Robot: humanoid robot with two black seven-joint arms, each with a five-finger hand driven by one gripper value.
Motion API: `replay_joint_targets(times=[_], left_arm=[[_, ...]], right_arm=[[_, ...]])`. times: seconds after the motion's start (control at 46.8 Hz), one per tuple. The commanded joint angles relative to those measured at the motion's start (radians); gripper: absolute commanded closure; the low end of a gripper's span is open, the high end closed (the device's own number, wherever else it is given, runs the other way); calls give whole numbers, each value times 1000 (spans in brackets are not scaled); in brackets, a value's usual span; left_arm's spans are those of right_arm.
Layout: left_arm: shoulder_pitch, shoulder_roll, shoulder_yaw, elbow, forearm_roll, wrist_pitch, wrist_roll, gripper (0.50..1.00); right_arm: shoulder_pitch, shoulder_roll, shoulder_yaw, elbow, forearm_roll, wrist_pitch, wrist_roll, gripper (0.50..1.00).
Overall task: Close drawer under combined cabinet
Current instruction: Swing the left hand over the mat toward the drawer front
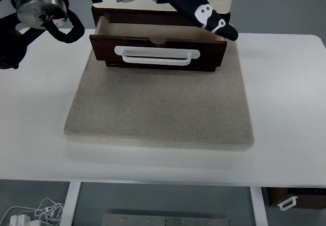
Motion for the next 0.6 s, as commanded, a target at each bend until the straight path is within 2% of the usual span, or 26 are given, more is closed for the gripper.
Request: replay_joint_targets(times=[0.0,0.15,0.342,0.578], left_arm=[[1,0,52,-13,47,-13,17,500],[4,0,121,-14,134,-51,34,500],[7,3,165,-14,141,-85,132,500],[18,14,196,-11,141,-151,218,500]], right_arm=[[0,0,0,0,0,0,0,548],[0,0,0,0,0,0,0,548],[0,0,0,1,0,0,0,548],[0,0,0,0,0,0,0,548]])
